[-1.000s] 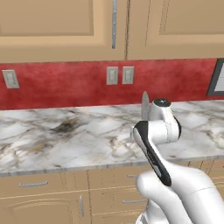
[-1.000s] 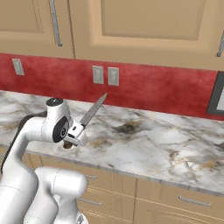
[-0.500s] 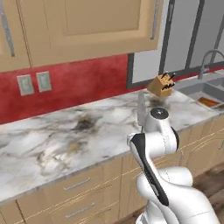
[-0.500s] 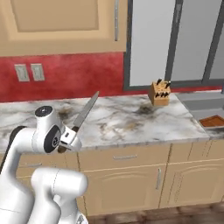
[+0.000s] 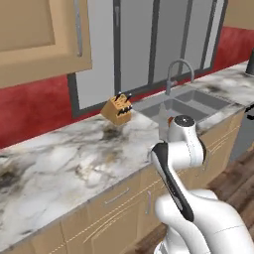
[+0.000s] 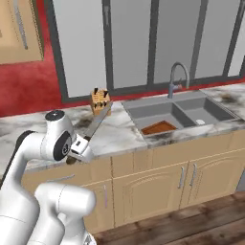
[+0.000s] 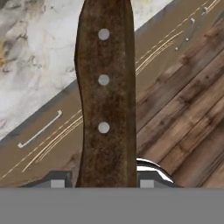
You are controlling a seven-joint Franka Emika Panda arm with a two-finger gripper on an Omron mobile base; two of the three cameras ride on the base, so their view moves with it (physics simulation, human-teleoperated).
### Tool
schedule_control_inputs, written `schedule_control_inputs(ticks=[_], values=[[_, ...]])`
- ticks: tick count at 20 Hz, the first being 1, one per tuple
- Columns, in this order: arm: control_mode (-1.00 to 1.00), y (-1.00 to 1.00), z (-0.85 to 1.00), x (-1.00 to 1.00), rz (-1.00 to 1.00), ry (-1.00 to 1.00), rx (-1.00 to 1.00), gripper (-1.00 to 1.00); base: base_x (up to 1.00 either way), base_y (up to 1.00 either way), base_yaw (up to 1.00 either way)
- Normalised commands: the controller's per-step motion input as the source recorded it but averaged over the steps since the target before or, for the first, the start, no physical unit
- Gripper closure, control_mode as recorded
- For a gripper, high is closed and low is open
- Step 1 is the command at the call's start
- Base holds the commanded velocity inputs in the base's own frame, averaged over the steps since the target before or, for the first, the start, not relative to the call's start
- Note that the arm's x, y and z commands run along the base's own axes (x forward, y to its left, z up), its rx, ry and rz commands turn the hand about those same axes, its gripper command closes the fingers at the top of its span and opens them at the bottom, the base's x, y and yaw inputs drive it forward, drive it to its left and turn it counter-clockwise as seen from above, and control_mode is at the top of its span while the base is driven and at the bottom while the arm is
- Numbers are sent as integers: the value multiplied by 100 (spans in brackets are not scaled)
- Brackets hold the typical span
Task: Move the cutting board and knife to the sink. Then move spray from the cabinet to the counter.
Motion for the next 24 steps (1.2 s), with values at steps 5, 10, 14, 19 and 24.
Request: schedule_control_inputs(ticks=[5, 10, 14, 19, 24], values=[[100, 0, 0, 0, 0, 0, 0, 100, 85, -100, -7], [100, 0, 0, 0, 0, 0, 0, 100, 55, -100, 0], [100, 0, 0, 0, 0, 0, 0, 100, 42, -100, 0], [100, 0, 0, 0, 0, 0, 0, 100, 45, -100, 0], [100, 0, 0, 0, 0, 0, 0, 100, 50, -100, 1]])
